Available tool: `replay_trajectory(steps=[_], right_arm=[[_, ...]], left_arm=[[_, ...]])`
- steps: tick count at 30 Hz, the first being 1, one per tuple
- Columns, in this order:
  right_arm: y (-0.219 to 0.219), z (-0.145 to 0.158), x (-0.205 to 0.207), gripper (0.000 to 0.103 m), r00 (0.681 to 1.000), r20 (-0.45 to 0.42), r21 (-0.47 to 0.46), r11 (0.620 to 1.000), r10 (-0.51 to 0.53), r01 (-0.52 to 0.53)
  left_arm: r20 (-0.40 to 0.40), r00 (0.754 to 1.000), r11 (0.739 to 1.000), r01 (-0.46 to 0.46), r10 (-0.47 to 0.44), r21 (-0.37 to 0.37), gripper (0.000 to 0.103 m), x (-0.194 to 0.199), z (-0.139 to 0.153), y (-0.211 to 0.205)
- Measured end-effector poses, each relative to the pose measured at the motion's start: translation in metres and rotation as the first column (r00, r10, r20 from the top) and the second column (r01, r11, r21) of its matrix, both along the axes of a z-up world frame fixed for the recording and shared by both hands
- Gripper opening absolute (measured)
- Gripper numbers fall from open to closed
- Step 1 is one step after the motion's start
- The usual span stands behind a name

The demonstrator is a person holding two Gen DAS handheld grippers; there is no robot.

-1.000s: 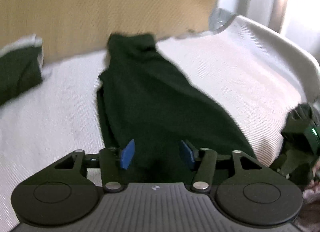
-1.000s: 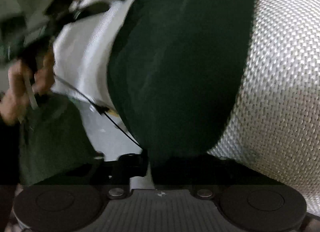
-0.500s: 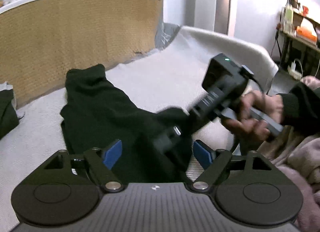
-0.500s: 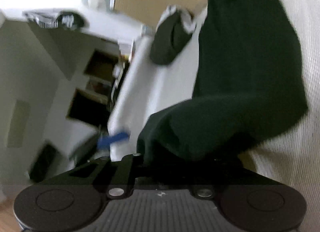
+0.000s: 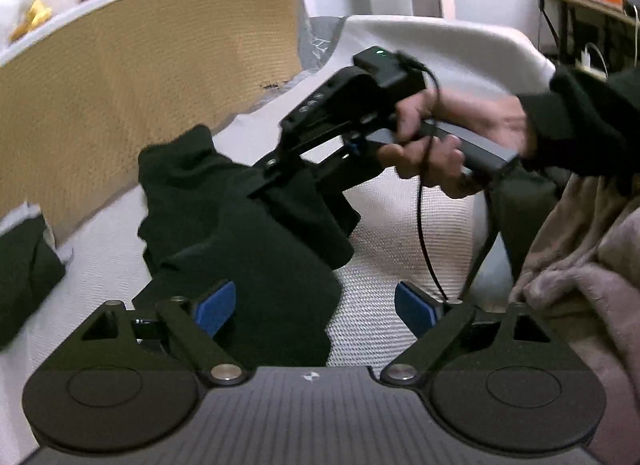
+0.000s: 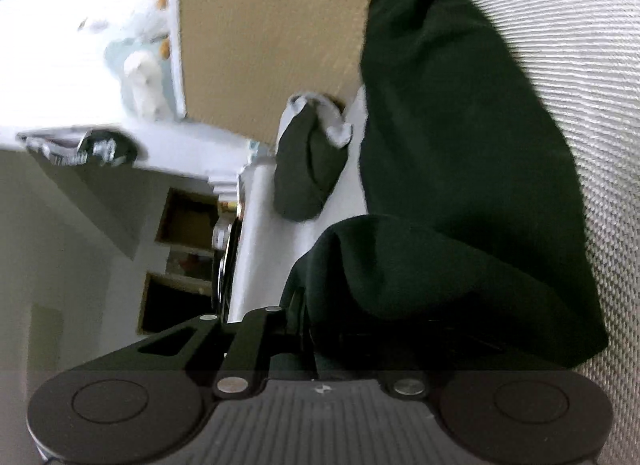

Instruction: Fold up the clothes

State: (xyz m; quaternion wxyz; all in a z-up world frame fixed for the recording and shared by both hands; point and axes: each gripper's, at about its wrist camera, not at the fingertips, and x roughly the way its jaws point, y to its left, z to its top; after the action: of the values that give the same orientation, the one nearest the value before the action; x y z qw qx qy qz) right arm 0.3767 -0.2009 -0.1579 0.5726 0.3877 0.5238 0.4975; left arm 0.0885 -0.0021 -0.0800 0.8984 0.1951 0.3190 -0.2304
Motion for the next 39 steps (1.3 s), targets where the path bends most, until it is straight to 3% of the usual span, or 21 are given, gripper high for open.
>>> replay_trajectory(steps=[4, 9, 11, 15, 18, 19, 22, 24, 27, 30, 32, 35, 37, 39], right_arm=[[-0.004, -0.011, 0.019, 0.015, 0.993, -0.077, -0.012, 0.996, -0.085, 0.084], [-0.005, -0.034, 0.040, 0.018, 0.972, -0.181, -0.040, 0.989, -0.148, 0.143], [-0.005, -0.043, 0.046, 0.018, 0.963, -0.217, -0.045, 0.987, -0.159, 0.153], [-0.015, -0.050, 0.053, 0.023, 0.946, -0.288, -0.036, 0.989, -0.151, 0.147], [-0.021, -0.046, 0.058, 0.026, 0.953, -0.278, -0.037, 0.993, -0.120, 0.115], [-0.025, -0.046, 0.059, 0.031, 0.954, -0.274, -0.040, 0.993, -0.118, 0.111], [-0.045, -0.034, 0.065, 0.039, 0.965, -0.244, -0.031, 0.995, -0.097, 0.092], [-0.058, -0.025, 0.065, 0.047, 0.978, -0.198, -0.023, 0.997, -0.071, 0.068], [-0.067, -0.010, 0.052, 0.055, 0.999, -0.055, -0.060, 0.998, -0.004, 0.000], [-0.067, 0.007, 0.033, 0.055, 0.987, 0.122, -0.095, 0.991, 0.103, -0.092], [-0.063, 0.021, 0.015, 0.055, 0.952, 0.256, -0.144, 0.981, 0.166, -0.132], [-0.044, 0.040, -0.020, 0.055, 0.858, 0.431, -0.234, 0.953, 0.279, -0.192], [-0.027, 0.049, -0.044, 0.055, 0.759, 0.539, -0.339, 0.919, 0.365, -0.201], [-0.006, 0.053, -0.072, 0.055, 0.605, 0.673, -0.449, 0.885, 0.426, -0.123]], left_arm=[[-0.055, 0.998, 0.998, 0.041, -0.043, -0.039, 0.088, 0.005, -0.006, -0.003], [-0.175, 0.983, 0.999, 0.047, -0.046, 0.003, 0.079, 0.026, -0.027, -0.006], [-0.191, 0.982, 0.999, 0.009, 0.000, 0.046, 0.073, 0.039, -0.038, -0.006], [-0.246, 0.969, 0.998, -0.045, 0.035, -0.037, 0.064, 0.065, -0.050, 0.005], [-0.244, 0.967, 0.996, -0.083, 0.077, -0.016, 0.055, 0.076, -0.056, 0.008], [-0.232, 0.969, 0.995, -0.094, 0.088, -0.015, 0.054, 0.077, -0.056, 0.009], [-0.174, 0.978, 0.992, -0.125, 0.118, -0.030, 0.052, 0.078, -0.049, 0.016], [-0.141, 0.978, 0.988, -0.155, 0.152, -0.011, 0.042, 0.084, -0.048, 0.020], [-0.102, 0.973, 0.979, -0.206, 0.205, 0.005, 0.036, 0.093, -0.044, 0.027], [-0.072, 0.963, 0.965, -0.262, 0.260, -0.013, 0.035, 0.107, -0.034, 0.033], [-0.063, 0.954, 0.955, -0.296, 0.293, -0.029, 0.035, 0.117, -0.026, 0.036], [-0.058, 0.937, 0.936, -0.347, 0.344, -0.053, 0.035, 0.135, -0.013, 0.038], [-0.060, 0.928, 0.928, -0.370, 0.367, -0.046, 0.035, 0.145, -0.008, 0.037], [-0.059, 0.920, 0.921, -0.389, 0.387, -0.032, 0.035, 0.152, -0.009, 0.036]])
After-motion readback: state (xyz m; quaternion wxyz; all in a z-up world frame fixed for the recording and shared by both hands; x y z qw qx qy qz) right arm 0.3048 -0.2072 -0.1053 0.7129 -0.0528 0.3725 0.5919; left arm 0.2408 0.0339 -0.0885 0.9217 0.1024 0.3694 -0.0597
